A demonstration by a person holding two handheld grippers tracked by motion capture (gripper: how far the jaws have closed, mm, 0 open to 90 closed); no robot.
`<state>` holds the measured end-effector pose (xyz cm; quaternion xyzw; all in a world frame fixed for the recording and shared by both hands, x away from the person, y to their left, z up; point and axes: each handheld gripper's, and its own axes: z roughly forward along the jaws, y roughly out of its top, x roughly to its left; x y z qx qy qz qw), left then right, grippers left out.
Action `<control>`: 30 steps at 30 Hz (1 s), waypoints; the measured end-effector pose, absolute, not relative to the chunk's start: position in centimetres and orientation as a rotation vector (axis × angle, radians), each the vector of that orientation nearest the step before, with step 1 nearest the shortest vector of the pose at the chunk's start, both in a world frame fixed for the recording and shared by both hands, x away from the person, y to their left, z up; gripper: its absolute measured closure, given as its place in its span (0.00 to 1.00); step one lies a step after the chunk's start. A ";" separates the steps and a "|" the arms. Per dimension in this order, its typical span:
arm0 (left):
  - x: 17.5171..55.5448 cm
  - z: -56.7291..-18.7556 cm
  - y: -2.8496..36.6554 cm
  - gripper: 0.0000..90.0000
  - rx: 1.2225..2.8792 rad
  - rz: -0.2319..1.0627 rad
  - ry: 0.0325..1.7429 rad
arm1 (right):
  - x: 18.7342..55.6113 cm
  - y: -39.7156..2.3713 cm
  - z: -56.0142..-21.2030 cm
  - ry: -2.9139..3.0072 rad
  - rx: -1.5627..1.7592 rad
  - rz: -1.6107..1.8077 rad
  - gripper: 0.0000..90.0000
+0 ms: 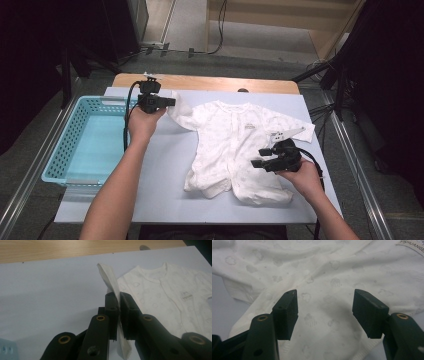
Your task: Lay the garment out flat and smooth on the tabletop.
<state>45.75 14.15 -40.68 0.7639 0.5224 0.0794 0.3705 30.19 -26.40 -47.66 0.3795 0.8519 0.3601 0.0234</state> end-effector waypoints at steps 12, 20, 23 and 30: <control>45.4 -40.9 15.1 0.87 1.938 0.241 1.400 | 30.7 -25.8 -47.6 2.660 1.157 1.112 0.40; 45.3 -40.8 15.3 0.75 1.909 0.216 1.395 | 30.8 -25.6 -47.6 2.664 1.146 1.115 0.40; 45.2 -40.7 15.1 0.71 1.906 0.195 1.376 | 30.8 -25.5 -47.6 2.663 1.147 1.115 0.40; 45.0 -40.6 14.4 0.62 1.904 0.158 1.336 | 30.7 -25.7 -47.6 2.658 1.160 1.115 0.39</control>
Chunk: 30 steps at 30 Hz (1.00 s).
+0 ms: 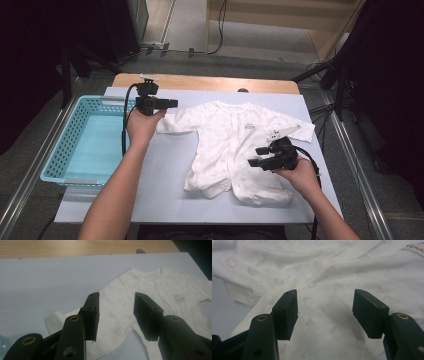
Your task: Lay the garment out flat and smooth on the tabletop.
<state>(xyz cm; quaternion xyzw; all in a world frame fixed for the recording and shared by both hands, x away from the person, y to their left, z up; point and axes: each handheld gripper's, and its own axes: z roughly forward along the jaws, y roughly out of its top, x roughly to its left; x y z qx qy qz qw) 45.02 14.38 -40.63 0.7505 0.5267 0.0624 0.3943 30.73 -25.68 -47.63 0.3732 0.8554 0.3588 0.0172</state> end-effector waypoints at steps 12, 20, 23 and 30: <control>43.9 -40.2 12.5 0.48 1.937 0.105 1.213 | 30.6 -25.9 -47.6 2.645 1.172 1.117 0.39; 42.6 -40.1 11.1 0.45 1.967 0.086 1.134 | 30.5 -25.9 -47.5 2.645 1.178 1.121 0.39; 42.2 -40.2 10.7 0.44 1.978 0.080 1.109 | 30.3 -25.8 -47.3 2.646 1.174 1.122 0.39; 40.9 -40.6 10.2 0.44 1.984 0.037 1.058 | 30.0 -25.7 -47.0 2.640 1.176 1.126 0.39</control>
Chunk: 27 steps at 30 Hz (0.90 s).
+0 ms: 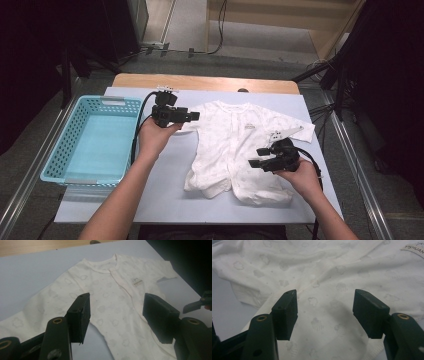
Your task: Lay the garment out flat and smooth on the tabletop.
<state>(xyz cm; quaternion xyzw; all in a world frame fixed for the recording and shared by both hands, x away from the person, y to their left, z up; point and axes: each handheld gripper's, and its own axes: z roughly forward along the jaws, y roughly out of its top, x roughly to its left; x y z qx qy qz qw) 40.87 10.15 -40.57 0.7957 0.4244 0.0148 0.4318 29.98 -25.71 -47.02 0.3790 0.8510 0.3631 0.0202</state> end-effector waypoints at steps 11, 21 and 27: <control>38.7 -41.1 10.5 0.44 1.991 -0.002 0.975 | 29.0 -25.7 -46.4 2.623 1.200 1.140 0.39; 37.3 -42.1 10.9 0.49 1.941 -0.030 0.935 | 27.1 -24.9 -46.2 2.612 1.215 1.156 0.39; 36.6 -42.9 10.5 0.48 1.993 -0.013 0.900 | 26.5 -24.5 -46.3 2.617 1.214 1.167 0.38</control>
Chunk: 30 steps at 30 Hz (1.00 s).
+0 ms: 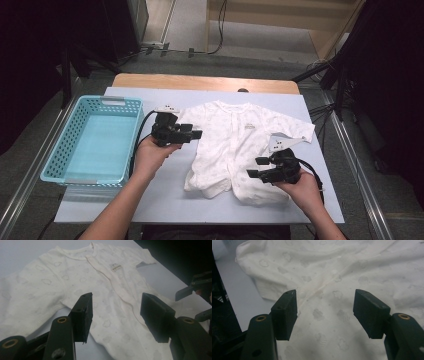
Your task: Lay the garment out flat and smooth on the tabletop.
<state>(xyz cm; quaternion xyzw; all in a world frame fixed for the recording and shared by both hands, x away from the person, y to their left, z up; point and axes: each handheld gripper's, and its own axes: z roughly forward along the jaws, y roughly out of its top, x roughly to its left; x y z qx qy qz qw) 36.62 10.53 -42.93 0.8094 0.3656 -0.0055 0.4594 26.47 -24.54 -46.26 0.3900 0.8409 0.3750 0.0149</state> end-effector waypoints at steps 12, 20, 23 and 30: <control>35.2 -44.0 10.1 0.36 2.045 -0.075 0.880 | 25.3 -23.5 -46.3 2.639 1.170 1.179 0.38; 34.0 -44.6 10.4 0.36 2.048 -0.080 0.888 | 24.8 -22.7 -46.5 2.658 1.156 1.169 0.38; 33.7 -44.6 10.4 0.36 2.055 -0.083 0.884 | 24.5 -22.4 -46.6 2.662 1.158 1.165 0.38; 32.5 -45.0 10.6 0.36 2.082 -0.080 0.866 | 24.2 -21.7 -46.9 2.672 1.134 1.168 0.38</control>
